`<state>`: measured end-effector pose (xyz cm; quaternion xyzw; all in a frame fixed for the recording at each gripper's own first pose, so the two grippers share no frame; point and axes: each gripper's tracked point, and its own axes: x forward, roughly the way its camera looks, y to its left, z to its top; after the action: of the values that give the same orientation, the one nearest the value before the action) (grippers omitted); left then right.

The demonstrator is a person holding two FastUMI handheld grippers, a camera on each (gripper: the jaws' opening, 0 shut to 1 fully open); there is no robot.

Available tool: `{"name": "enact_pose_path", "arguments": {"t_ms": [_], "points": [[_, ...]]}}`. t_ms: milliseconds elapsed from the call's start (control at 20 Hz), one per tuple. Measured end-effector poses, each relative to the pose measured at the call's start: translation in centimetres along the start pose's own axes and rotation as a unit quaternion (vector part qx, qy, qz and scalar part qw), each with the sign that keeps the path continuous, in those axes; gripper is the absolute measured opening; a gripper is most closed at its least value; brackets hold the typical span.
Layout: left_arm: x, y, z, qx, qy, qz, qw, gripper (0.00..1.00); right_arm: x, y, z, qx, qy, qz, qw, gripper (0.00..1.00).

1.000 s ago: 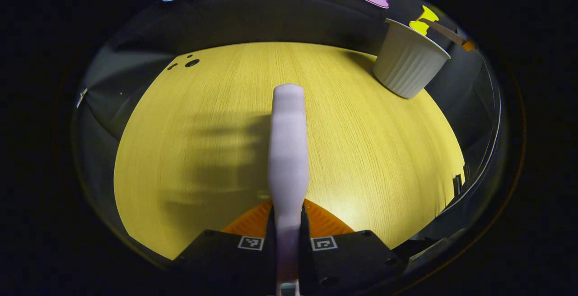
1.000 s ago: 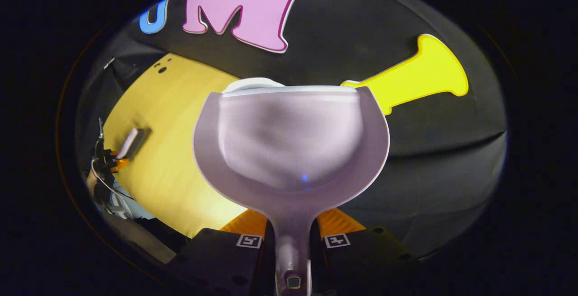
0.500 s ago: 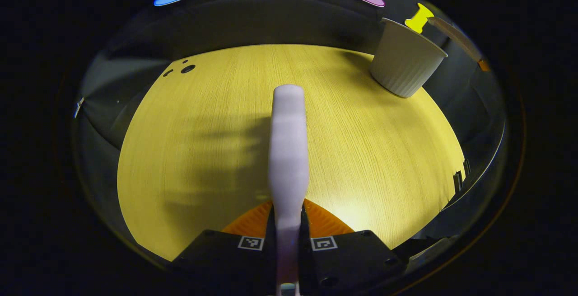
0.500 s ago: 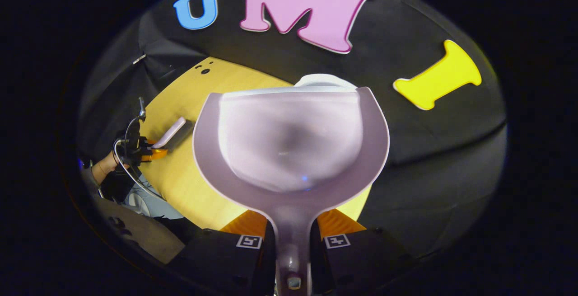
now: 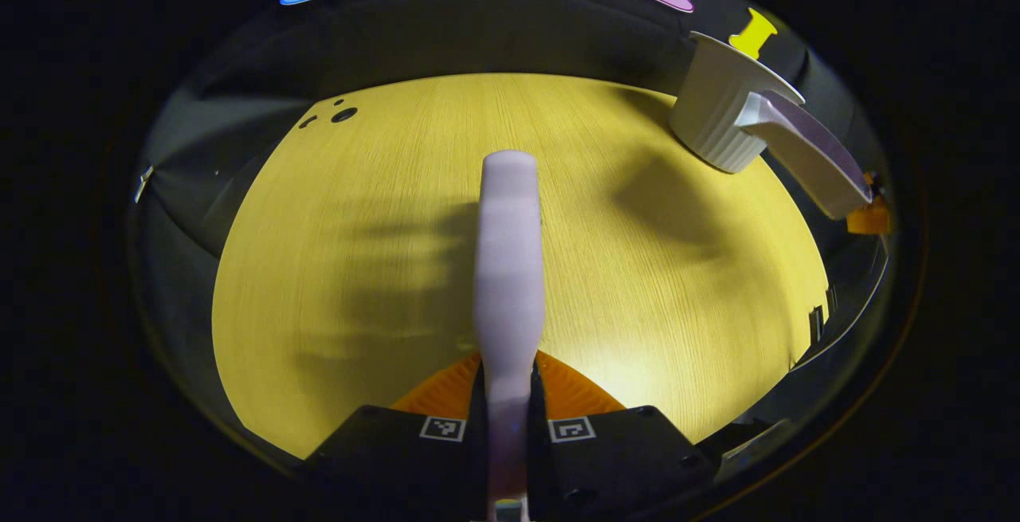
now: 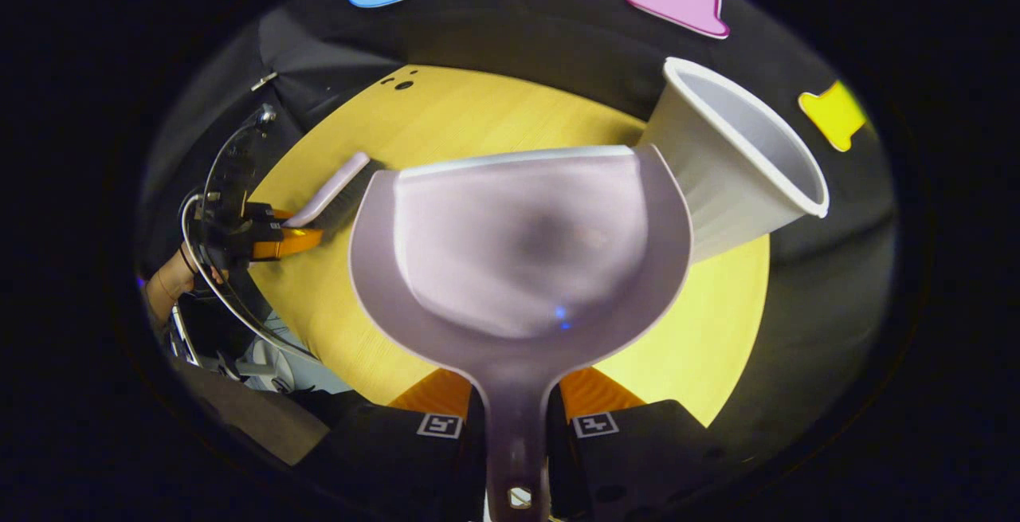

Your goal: Pick up the small broom and dustpan from the desktop, sweep the trash into the dustpan with the broom, and then empty the trash into the garbage bin.

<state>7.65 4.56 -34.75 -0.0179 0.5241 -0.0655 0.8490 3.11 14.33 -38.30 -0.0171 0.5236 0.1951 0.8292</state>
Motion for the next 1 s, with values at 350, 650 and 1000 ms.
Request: {"name": "enact_pose_path", "arguments": {"t_ms": [350, 650, 1000], "points": [[0.7, 0.2, -0.5, 0.01, 0.013, 0.02, 1.0, 0.23, 6.4, 4.5, -2.9, 0.007, 0.03, 0.007, 0.999, 0.35], [2.1, 0.1, -1.1, 0.004, 0.03, 0.015, 0.999, 0.24, 10.3, 5.9, -4.2, 0.078, 0.042, 0.014, 0.996, 0.35], [2.4, 0.4, -0.9, 0.016, 0.035, 0.023, 0.999, 0.28, 11.9, 6.6, -5.3, 0.113, 0.044, 0.014, 0.993, 0.35]]}}
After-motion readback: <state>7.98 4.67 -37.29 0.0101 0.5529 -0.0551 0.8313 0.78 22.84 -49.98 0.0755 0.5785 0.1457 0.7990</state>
